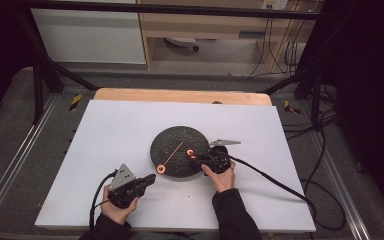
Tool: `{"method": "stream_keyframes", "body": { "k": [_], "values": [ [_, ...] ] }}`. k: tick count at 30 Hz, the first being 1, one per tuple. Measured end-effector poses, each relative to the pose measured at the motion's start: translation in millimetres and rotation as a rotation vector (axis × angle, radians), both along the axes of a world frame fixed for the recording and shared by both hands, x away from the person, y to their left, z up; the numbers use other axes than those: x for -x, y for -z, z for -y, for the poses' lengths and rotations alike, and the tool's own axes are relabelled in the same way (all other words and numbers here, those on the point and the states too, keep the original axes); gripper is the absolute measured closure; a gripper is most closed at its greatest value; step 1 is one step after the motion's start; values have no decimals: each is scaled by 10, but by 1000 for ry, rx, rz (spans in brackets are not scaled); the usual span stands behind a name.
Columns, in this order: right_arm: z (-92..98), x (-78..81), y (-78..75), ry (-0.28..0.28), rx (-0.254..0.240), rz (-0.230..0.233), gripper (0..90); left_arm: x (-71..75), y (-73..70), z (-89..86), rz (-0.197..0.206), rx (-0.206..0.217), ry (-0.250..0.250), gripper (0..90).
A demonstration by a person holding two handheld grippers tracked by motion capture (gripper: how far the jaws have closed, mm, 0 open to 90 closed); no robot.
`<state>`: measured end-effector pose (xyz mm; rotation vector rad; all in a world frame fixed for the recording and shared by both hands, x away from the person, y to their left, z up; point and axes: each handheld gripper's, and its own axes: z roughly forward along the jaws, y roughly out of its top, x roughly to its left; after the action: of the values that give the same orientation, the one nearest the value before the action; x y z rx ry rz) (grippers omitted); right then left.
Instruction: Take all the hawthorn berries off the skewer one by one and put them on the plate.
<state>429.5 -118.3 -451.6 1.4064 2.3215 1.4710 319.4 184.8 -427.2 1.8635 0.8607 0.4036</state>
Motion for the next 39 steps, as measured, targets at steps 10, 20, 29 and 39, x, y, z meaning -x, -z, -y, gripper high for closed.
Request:
{"method": "stream_keyframes", "body": {
  "k": [10,20,29,39],
  "values": [
    [107,72,-279,12,-46,89,303,2,-1,3,2,-1,0,883],
    [141,179,-410,-8,-67,138,58,2,2,9,2,-3,-1,882],
    [-37,278,-388,-41,-75,144,37,-2,5,8,4,-8,-5,882],
    [-357,301,-281,-93,-71,129,47,-8,11,8,14,-17,-25,882]
  ]
}}
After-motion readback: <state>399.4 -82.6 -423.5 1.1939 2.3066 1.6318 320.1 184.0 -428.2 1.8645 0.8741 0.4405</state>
